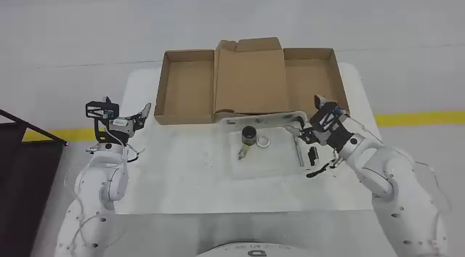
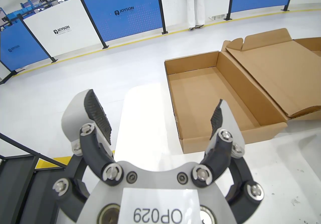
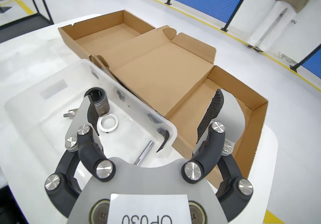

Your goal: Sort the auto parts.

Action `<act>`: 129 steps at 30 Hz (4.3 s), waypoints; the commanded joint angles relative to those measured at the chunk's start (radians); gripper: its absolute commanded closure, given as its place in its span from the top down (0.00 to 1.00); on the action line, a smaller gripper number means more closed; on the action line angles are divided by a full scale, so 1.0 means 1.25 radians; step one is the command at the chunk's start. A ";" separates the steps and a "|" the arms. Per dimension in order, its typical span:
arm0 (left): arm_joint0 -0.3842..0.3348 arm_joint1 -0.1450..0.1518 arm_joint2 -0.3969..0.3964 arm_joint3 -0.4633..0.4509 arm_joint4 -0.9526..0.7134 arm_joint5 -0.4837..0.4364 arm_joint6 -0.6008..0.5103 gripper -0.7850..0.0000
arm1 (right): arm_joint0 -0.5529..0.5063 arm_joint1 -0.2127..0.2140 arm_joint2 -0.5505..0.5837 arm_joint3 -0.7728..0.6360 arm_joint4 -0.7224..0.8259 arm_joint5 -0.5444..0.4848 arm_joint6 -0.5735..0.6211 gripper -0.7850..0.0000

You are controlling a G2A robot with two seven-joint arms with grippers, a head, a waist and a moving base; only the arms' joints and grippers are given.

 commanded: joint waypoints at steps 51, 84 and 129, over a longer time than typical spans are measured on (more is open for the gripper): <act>0.000 0.000 0.000 0.000 0.000 0.000 0.000 1.00 | 0.285 0.006 -0.349 0.137 0.104 0.032 0.450 0.99; 0.000 0.000 0.000 0.000 0.000 0.000 0.000 1.00 | 0.422 -0.010 -0.421 0.362 0.123 0.113 0.502 0.55; 0.000 0.000 0.000 0.000 0.000 0.000 0.000 1.00 | 0.298 0.031 -0.295 0.273 0.170 -0.036 0.321 0.00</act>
